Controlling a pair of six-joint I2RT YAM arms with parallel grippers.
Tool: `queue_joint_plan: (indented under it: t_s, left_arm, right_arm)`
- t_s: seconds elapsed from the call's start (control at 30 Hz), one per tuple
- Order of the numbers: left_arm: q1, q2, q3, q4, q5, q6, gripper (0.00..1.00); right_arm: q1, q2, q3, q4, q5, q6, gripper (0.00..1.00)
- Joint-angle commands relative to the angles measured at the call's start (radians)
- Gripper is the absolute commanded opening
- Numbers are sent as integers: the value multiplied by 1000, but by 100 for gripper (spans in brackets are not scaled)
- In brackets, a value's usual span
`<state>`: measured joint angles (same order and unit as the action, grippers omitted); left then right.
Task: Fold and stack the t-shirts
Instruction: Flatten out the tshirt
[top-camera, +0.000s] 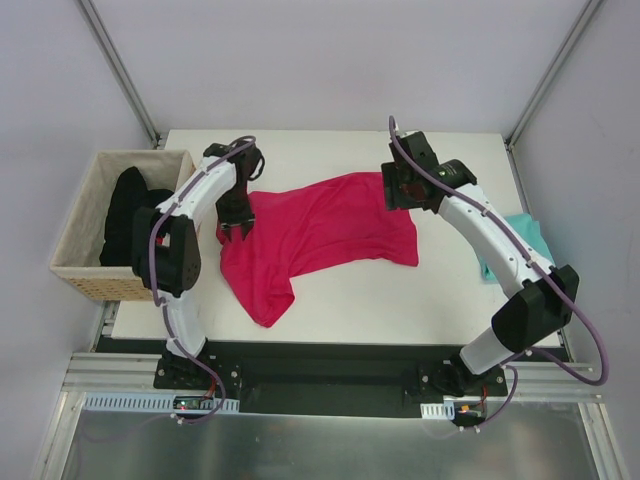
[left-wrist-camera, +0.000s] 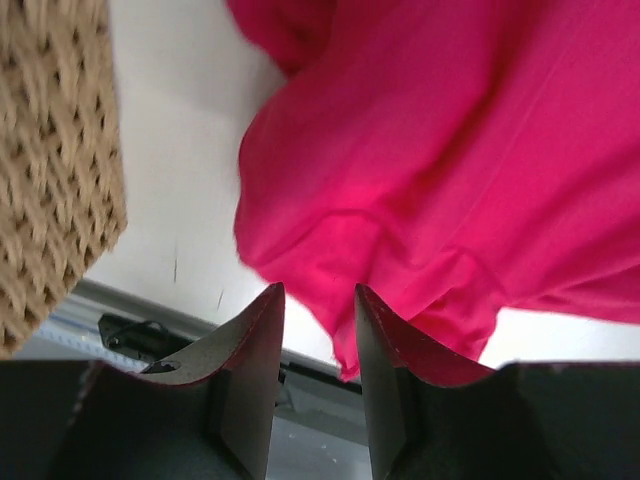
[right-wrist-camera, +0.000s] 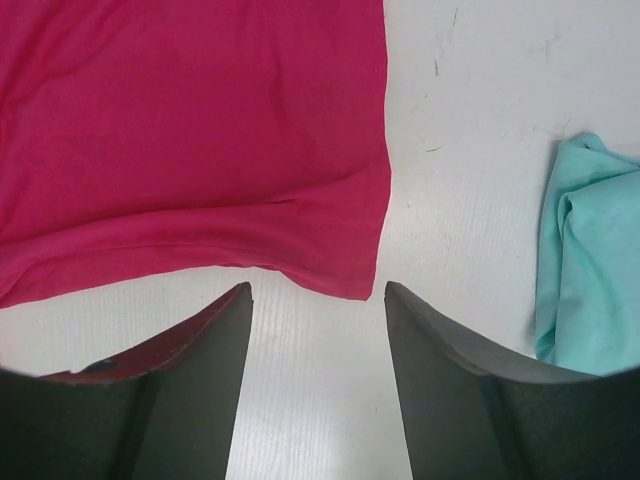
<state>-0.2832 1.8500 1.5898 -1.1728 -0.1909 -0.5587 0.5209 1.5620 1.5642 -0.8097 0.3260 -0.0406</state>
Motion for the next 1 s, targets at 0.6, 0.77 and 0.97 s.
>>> queue_joint_plan:
  t_s: [0.6,0.77,0.97]
  left_arm:
    - [159,259,151,113,182,149,0]
    - [159,218,27,163,251,149,0]
    - [157,143,-100,193,257,149,0]
  right_arm:
    - [-1,69,157,-83,45,7,60]
    - [2,89,177,-89,27,10,60]
    - [1,96,168,-95,-8,34,60]
